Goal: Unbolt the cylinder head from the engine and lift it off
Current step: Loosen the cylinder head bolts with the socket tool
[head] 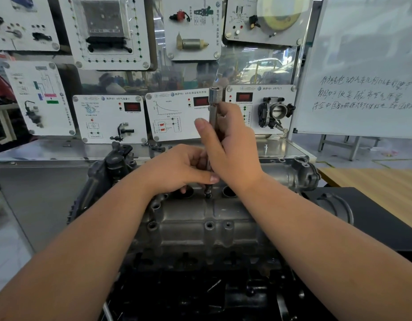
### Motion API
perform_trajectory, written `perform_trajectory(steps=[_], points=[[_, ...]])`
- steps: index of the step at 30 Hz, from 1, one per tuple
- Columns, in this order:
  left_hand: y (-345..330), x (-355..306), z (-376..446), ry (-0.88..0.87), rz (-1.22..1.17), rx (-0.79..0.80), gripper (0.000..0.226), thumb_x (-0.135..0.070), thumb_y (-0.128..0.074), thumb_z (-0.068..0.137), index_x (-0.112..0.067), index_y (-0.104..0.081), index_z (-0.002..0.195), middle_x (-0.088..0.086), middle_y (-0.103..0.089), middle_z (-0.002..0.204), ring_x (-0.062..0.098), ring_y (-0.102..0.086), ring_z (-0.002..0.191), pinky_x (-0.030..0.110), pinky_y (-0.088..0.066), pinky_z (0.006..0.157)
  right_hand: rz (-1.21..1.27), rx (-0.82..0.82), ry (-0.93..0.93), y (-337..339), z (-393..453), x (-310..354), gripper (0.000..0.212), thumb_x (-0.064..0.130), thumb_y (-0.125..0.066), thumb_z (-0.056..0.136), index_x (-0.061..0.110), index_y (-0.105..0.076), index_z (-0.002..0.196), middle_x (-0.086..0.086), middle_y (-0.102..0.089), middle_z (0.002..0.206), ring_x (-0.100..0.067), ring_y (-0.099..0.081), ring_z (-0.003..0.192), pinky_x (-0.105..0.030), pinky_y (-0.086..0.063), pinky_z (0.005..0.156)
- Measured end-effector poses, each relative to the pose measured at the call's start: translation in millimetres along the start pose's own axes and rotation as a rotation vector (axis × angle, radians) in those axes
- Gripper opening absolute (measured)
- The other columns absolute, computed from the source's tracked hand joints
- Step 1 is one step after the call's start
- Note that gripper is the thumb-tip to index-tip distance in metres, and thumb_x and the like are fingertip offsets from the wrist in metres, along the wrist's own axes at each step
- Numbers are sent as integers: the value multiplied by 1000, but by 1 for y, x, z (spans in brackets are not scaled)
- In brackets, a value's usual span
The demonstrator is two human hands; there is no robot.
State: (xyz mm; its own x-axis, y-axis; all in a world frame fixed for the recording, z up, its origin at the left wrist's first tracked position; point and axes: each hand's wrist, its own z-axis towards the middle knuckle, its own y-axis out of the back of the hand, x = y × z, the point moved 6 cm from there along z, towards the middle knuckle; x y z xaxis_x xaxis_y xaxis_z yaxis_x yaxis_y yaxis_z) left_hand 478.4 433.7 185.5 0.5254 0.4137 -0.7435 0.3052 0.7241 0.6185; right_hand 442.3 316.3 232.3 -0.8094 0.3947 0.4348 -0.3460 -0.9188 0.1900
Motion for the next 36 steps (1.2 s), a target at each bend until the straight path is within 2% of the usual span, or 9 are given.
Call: perform_trajectory(steps=[5,9,14,17,20,24,26,29,36], points=[[1,-1,0,-5,8,14,17,-29,-72,89,-45,-73,95,-13,-77,102,3,-73,87,23,-56,59,-12,-18,36,1,1,2,28,19,-45,103,-5,-58,101,-13,-63,71,-20,-55,66,-36,-44,61],[0,-2,-1,-7,14,6,16,-35,-71,85,-49,-72,92,-13,-77,98,-1,-70,77,23,-53,58,32,-11,12,1,1,1,33,21,-41,103,-8,-57,107,-17,-62,69,-24,-56,63,-42,-44,60],[1,1,1,2,37,-4,16,-46,-74,77,-38,-72,90,-9,-75,87,-3,-67,69,21,-50,55,13,-6,12,0,0,1,28,29,-62,98,11,-52,117,11,-50,60,-6,-54,57,-14,-38,50],[2,2,2,8,26,-13,16,-42,-76,78,-35,-73,92,-8,-76,89,-1,-69,72,23,-51,56,-6,-26,33,1,1,2,17,24,-57,101,7,-55,104,8,-54,66,-7,-55,61,-16,-41,54],[2,2,2,6,21,-8,11,-35,-72,83,-39,-74,94,-10,-78,96,0,-71,76,23,-54,58,8,-36,47,1,1,3,21,17,-48,103,-2,-58,100,-8,-58,73,-23,-57,68,-29,-44,61],[2,2,1,11,24,-17,17,-35,-71,83,-33,-72,100,-8,-77,98,3,-71,79,26,-52,58,10,-12,51,0,1,5,19,12,-44,105,8,-52,88,-13,-56,66,-21,-50,60,-29,-40,56],[3,1,1,0,34,-28,13,-30,-74,87,-36,-71,98,-10,-77,92,2,-70,73,25,-50,56,0,14,52,-1,1,3,15,17,-45,105,7,-55,100,-3,-56,64,-16,-53,60,-25,-39,53],[4,1,1,-4,55,-32,9,-26,-75,89,-30,-71,97,-11,-75,87,-1,-68,68,24,-50,54,-18,3,21,-1,0,-1,40,26,-60,100,1,-51,131,9,-50,61,-8,-53,58,-16,-36,51],[0,-8,-1,-22,27,8,20,-34,-70,81,-52,-71,90,-14,-77,97,4,-72,86,24,-56,62,-19,7,25,-3,1,1,28,22,-45,103,-2,-58,102,-9,-62,72,-17,-55,66,-38,-45,63]])
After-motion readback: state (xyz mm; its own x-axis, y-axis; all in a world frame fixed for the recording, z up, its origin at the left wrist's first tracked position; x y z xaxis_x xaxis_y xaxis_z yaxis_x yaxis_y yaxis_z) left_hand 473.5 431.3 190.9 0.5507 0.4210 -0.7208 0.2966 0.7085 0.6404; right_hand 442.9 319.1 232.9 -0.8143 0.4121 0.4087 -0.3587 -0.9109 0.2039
